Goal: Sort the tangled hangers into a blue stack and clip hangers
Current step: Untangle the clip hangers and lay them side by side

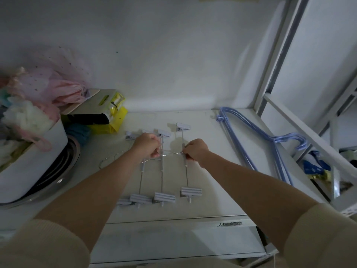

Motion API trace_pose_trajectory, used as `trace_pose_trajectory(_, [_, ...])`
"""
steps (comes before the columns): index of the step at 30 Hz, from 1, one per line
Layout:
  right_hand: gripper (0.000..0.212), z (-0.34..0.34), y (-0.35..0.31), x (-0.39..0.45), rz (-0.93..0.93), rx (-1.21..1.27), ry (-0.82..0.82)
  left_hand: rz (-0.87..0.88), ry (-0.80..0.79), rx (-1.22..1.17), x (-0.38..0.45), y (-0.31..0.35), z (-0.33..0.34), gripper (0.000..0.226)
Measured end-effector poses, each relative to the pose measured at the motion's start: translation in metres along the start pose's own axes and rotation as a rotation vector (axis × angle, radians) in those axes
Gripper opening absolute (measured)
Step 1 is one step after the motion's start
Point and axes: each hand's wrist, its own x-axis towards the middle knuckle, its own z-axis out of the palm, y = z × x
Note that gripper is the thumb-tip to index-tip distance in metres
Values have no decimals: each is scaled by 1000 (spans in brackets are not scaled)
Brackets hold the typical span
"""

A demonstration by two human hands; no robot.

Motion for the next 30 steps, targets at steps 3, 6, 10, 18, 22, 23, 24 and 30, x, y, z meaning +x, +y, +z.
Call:
trace_pose_trajectory(3, [9, 12, 2, -6, 4, -48, 13, -17, 5, 28, -5, -8, -4, 29])
trace_pose_trajectory(6, [9, 21, 5, -9, 4, -65, 29, -14, 24, 60, -9, -13, -7, 27])
trace_pose_trajectory(10, [12, 23, 3, -9, 6, -60, 44, -1, 73, 85, -7, -19, -8, 22])
trace_pose_trajectory(18, [20, 26, 1, -8, -16, -128, 72, 7, 86, 125, 0, -25, -8, 22])
trace_pose_trajectory(22, [9, 26, 3, -9, -43, -223, 99, -14, 62, 189, -1, -30, -6, 21])
trace_pose_trajectory(23, [10, 26, 3, -10, -53, -240, 109, -17, 63, 201, -1, -30, -6, 21])
trace_pose_trajectory(24, [11, 26, 2, -11, -61, -252, 115, -17, 67, 208, -1, -30, -7, 21])
trace_pose_trajectory(30, [21, 22, -2, -11, -45, -259, 95, -30, 66, 153, -6, -22, -9, 18])
